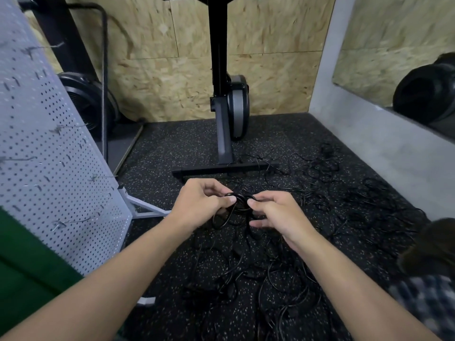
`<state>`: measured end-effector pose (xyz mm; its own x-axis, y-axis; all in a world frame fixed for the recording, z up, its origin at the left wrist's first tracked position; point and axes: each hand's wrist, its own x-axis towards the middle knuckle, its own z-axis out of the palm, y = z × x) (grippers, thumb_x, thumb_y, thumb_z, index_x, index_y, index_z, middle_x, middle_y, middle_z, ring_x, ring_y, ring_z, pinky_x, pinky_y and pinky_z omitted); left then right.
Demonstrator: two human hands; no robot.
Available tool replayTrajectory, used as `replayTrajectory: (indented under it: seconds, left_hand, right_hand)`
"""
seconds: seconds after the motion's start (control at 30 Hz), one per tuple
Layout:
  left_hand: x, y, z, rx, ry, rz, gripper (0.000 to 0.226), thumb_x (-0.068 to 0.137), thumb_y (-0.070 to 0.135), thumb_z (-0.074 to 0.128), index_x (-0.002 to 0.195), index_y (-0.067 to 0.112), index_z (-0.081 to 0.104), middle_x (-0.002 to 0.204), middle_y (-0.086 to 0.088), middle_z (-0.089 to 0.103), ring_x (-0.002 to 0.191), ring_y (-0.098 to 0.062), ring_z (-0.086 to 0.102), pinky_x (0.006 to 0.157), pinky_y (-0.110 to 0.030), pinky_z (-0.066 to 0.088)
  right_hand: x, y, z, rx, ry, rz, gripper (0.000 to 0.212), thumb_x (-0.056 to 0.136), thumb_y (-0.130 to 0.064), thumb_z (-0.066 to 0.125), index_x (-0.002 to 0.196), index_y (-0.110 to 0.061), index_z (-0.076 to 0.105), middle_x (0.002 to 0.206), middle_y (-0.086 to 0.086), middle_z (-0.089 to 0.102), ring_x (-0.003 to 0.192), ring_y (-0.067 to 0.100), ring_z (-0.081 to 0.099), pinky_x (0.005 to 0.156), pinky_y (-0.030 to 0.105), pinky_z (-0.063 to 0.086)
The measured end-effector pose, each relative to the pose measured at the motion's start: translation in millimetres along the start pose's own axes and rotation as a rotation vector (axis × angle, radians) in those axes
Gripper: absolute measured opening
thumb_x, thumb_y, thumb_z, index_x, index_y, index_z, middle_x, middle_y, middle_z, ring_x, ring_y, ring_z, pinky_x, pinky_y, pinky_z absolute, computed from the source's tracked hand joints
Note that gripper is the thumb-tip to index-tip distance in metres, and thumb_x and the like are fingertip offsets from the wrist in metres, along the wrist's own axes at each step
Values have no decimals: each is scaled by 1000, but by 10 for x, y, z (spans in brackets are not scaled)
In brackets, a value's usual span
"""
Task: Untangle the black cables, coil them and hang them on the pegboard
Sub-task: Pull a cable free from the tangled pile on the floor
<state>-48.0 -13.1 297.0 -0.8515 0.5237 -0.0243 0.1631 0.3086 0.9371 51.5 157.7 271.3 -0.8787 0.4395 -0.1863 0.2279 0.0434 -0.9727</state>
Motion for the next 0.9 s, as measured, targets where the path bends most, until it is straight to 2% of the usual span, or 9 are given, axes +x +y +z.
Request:
replayTrajectory:
  seconds: [0.1,0.17,0.27,0.37,0.5,0.6,0.73,0.83,0.9]
  left_hand:
    - [-37,-60,-67,249,-48,178,11,89,16,81,89,25,76,83,7,76,74,-13,71,80,-30,57]
    - [-91,-75,-121,493,-70,323,17,90,26,81,104,35,77,94,17,74,88,0,67,86,-21,54]
    - [-107,-110,-169,581,-8,401,17,90,32,79,106,37,79,100,21,74,95,1,66,90,-32,56]
    - [-109,-85,-131,517,50,412,10,90,26,80,97,33,81,88,22,75,85,3,69,82,-32,59]
    - [-41,-25,-125,389,152,308,6,90,19,80,89,25,80,81,17,75,78,4,68,80,-24,58]
    - [4,-43,-189,401,74,269,5,91,21,79,90,26,78,83,16,75,80,1,69,83,-27,59]
    - [-52,-51,-189,466,-102,328,9,95,29,74,102,29,80,86,19,76,81,4,70,82,-28,59]
    - [-70,-32,-217,551,-120,286,17,85,49,82,97,37,80,81,21,74,80,4,67,80,-30,59]
    - [-59,-24,-214,681,-117,244,19,82,50,83,97,39,77,84,19,72,86,1,65,83,-35,58]
  right_hand:
    - [2,17,70,-282,20,-117,12,95,-36,69,98,-27,76,94,-7,78,78,13,76,88,45,61]
    - [-10,11,77,-387,9,-187,23,87,-50,67,95,-31,76,89,-11,77,83,10,73,88,47,60]
    - [-39,17,80,-421,-31,-218,28,85,-58,67,92,-32,76,84,-11,76,82,10,72,85,50,60]
    - [-19,47,130,-352,12,-182,18,96,-45,67,92,-29,75,86,-6,76,73,13,74,86,48,59]
    - [75,81,179,-294,75,-140,17,104,-33,61,95,-24,72,95,-4,77,72,8,76,87,40,59]
    - [95,63,225,-376,58,-167,18,106,-31,57,94,-25,69,92,-1,76,71,7,75,77,32,58]
    - [114,37,199,-409,39,-214,20,102,-38,61,91,-27,72,80,0,74,76,22,71,79,47,59]
    - [97,40,161,-489,20,-277,18,101,-38,63,91,-26,72,75,-4,70,66,10,62,66,31,51]
    - [55,52,175,-537,1,-308,18,101,-37,63,90,-25,70,72,-9,64,58,2,54,55,20,40]
